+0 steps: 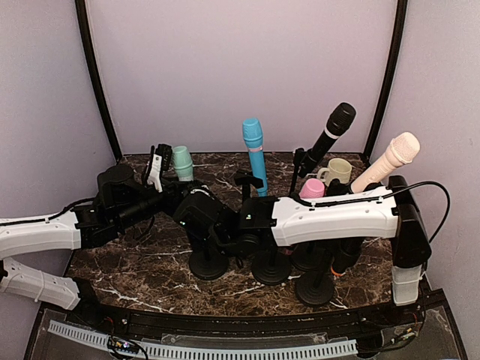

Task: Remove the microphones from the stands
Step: Hold the microphone stand at the center of the board, then remove the microphone from the microphone stand.

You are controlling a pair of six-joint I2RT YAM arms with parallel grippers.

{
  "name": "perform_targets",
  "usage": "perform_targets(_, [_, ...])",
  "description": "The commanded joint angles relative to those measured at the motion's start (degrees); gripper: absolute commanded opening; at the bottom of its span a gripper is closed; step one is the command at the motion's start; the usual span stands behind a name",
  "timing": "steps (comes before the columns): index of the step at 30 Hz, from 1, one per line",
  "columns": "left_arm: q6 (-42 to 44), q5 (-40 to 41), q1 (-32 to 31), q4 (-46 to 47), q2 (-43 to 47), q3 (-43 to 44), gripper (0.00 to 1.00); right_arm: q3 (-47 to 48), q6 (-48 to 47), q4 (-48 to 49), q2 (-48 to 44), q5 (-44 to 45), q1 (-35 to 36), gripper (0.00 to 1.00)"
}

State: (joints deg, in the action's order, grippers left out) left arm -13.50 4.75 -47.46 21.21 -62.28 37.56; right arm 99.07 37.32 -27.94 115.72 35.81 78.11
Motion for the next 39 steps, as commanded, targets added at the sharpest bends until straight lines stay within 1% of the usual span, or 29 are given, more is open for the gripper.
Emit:
perform_targets(1, [-0.3,-3.09,-0.71,-1.22,-0.04,0.92,0.0,-0.48,0.03,0.32,-0.48,-0.79,-0.24,0.33])
perform_targets(5, [-0.38,-3.0,-0.76,-1.04,-0.18,1.08,0.0,-0.32,0.13,-0.46,-0.06,-0.32,-0.25,0.19])
perform_targets(12, [-0.26,-2.69,-0.73,-0.48,-0.43,2.17,0.0,-0.58,0.16,-1.21,0.07,-0.01,-0.24,0.0])
perform_targets(24, [1.92,0.77,-0.61,-1.01,-1.44,7.86,0.0,-2.06,0.37,-0.98,0.25,-1.6,-0.23,0.0])
perform_targets(31, [1.94,-0.76,0.26,-1.48,-2.27,10.9,0.0,-2.49,0.49,-1.25,0.14,-1.62,-0.23,0.0])
perform_targets(39, [1.39,-2.54,1.68,-0.96,-1.64,11.56,0.0,-2.74,0.69,-1.37,0.26,-1.8,-0.28,0.0])
